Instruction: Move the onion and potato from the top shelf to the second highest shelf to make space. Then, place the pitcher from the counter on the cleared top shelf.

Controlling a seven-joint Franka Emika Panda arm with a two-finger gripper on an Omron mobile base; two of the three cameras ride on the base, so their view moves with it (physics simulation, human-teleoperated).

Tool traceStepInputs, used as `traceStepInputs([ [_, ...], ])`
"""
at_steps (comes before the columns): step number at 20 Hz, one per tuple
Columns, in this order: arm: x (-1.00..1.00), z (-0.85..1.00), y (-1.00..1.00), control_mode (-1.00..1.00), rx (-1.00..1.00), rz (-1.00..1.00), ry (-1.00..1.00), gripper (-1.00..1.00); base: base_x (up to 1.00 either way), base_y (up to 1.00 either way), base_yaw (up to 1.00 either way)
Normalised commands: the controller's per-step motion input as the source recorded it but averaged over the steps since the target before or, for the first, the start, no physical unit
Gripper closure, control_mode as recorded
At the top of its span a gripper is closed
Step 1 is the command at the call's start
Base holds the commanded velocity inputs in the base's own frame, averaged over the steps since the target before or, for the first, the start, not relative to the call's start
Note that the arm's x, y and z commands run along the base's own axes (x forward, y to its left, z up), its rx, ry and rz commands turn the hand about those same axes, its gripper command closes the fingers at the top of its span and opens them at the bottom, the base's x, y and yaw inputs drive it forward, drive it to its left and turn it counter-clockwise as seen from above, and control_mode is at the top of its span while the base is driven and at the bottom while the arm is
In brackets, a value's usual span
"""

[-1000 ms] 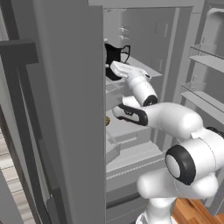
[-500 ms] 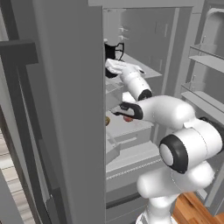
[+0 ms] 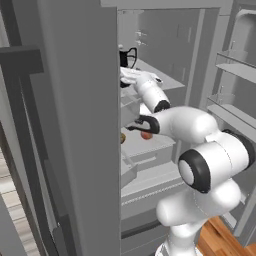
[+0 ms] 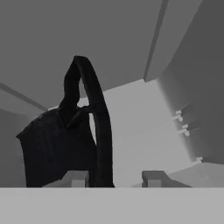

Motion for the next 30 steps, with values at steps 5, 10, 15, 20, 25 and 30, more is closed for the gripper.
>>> traceStepInputs([
  [5,0.00,-0.46,0.00,-1.00,0.00,0.00,-0.12,-1.00,0.00,0.00,0.00],
  [10,-0.22,-0.14,0.00,-1.00,0.00,0.00,-0.13,-1.00,0.00,0.00,0.00],
  [15,-0.72,0.17,0.00,-1.00,0.00,0.00,-0.04,-1.00,0.00,0.00,0.00],
  [20,-0.93,0.48,0.00,-1.00,0.00,0.00,0.09,-1.00,0.00,0.00,0.00],
  [25,-0.68,0.85,0.00,-1.00,-0.13,0.01,0.35,-1.00,0.00,0.00,0.00],
  [30,-0.85,0.54,0.00,-1.00,-0.20,0.00,0.47,-1.00,0.00,0.00,0.00],
])
